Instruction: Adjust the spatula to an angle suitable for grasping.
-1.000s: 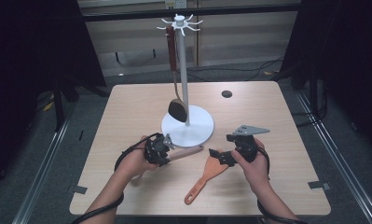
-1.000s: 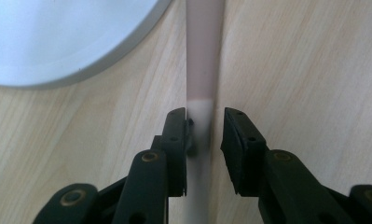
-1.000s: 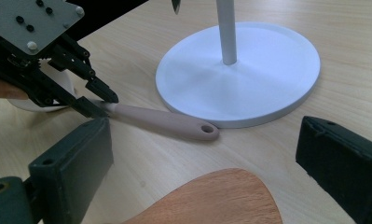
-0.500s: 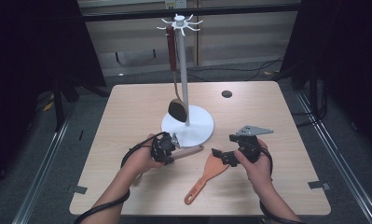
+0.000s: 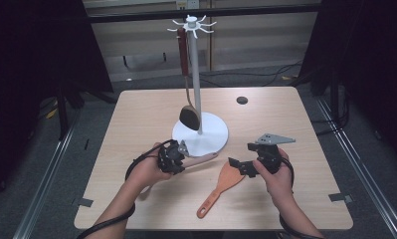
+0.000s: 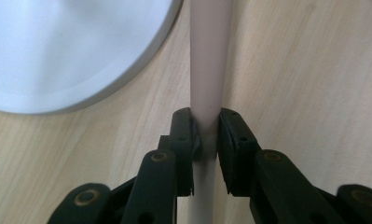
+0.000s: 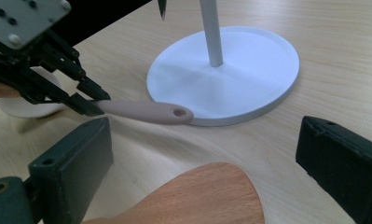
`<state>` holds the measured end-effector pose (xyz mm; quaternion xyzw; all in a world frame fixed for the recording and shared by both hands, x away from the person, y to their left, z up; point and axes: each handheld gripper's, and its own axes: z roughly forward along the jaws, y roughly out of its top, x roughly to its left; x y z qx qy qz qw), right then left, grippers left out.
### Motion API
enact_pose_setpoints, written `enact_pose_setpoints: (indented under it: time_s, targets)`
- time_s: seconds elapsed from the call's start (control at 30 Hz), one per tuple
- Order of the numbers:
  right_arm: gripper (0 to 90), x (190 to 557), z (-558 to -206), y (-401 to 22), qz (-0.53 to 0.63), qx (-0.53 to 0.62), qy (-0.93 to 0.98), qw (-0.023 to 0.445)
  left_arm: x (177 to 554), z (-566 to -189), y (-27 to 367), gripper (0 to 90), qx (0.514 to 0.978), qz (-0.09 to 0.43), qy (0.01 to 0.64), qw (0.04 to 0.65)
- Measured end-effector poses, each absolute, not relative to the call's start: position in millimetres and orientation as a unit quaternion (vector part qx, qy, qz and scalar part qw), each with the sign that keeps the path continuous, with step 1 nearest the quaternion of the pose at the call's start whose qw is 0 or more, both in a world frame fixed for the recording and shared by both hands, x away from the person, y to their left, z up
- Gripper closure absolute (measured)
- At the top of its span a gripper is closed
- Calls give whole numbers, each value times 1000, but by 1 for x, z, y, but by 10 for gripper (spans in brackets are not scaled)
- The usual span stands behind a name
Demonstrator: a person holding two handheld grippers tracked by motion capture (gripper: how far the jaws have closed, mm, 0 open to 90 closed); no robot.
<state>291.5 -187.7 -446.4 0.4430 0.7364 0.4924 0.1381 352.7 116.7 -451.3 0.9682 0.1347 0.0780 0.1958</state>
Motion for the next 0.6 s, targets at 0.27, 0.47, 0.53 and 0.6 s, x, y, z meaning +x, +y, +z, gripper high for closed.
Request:
enact_pose_setpoints:
  time_s: [0.27,0.47,0.53,0.6]
  targets:
    - [38,297,-446,-177,494,435,741,132,348,-428,143,768,946,89,166,264]
    - [38,299,-447,-172,494,431,744,128,344,-417,156,773,924,95,196,314]
    - [38,299,-447,-172,495,430,744,127,342,-415,159,773,919,97,200,325]
    - [38,299,-447,-172,493,429,746,128,341,-413,163,774,915,101,204,334]
